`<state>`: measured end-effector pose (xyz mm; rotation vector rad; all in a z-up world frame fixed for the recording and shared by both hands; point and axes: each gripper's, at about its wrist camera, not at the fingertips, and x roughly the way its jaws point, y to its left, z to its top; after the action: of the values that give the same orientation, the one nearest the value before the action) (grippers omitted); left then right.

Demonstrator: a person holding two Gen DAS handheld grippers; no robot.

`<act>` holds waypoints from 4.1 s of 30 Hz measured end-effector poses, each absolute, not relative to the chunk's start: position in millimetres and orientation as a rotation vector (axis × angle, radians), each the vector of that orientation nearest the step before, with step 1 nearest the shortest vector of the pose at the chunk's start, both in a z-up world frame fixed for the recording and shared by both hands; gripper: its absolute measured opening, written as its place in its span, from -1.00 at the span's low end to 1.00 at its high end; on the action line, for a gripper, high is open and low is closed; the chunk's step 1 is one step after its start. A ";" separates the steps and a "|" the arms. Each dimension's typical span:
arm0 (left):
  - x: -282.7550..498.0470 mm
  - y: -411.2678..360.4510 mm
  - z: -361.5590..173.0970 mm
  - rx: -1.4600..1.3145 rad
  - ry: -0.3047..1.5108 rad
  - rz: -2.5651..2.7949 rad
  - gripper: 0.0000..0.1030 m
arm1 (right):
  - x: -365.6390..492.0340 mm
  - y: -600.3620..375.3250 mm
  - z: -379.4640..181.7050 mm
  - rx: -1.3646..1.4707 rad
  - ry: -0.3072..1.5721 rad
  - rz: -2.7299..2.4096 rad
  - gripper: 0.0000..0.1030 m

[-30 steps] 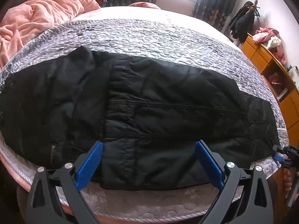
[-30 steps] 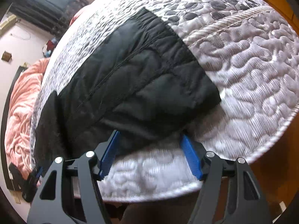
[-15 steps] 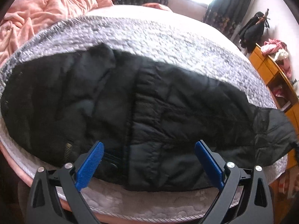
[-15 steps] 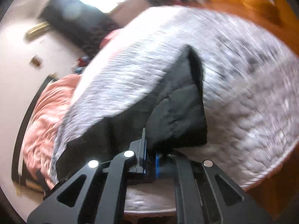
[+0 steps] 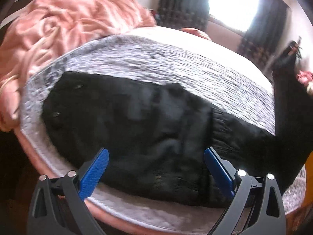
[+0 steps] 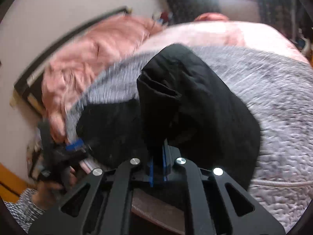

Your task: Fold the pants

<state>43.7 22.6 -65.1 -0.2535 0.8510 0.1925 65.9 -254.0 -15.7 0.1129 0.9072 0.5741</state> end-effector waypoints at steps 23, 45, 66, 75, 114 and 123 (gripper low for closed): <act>49.5 7.9 -80.8 -0.256 0.909 0.111 0.91 | 81.4 -219.4 -81.2 0.254 1.107 0.641 0.09; 46.8 28.1 -83.0 -0.291 0.918 0.151 0.91 | 44.5 -154.6 -90.4 -0.057 1.049 0.684 -0.80; 68.0 -33.4 -69.5 -0.191 0.903 0.019 0.91 | 32.8 -220.2 -69.4 0.083 1.040 0.637 -0.02; 83.4 -81.4 -109.1 -0.064 1.027 -0.016 0.91 | 49.3 -296.7 -110.4 0.111 1.128 0.337 -0.01; 61.2 307.4 -156.9 -1.040 0.906 0.213 0.57 | 65.7 -165.2 -109.1 -0.008 1.161 0.586 0.25; 43.4 315.1 -165.2 -1.150 0.790 0.132 0.37 | 66.5 -161.5 -115.0 -0.028 1.153 0.583 0.31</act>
<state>43.4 315.1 -165.2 -1.1503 0.7902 0.1321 66.5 -161.5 -115.0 -0.0278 1.1534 0.5834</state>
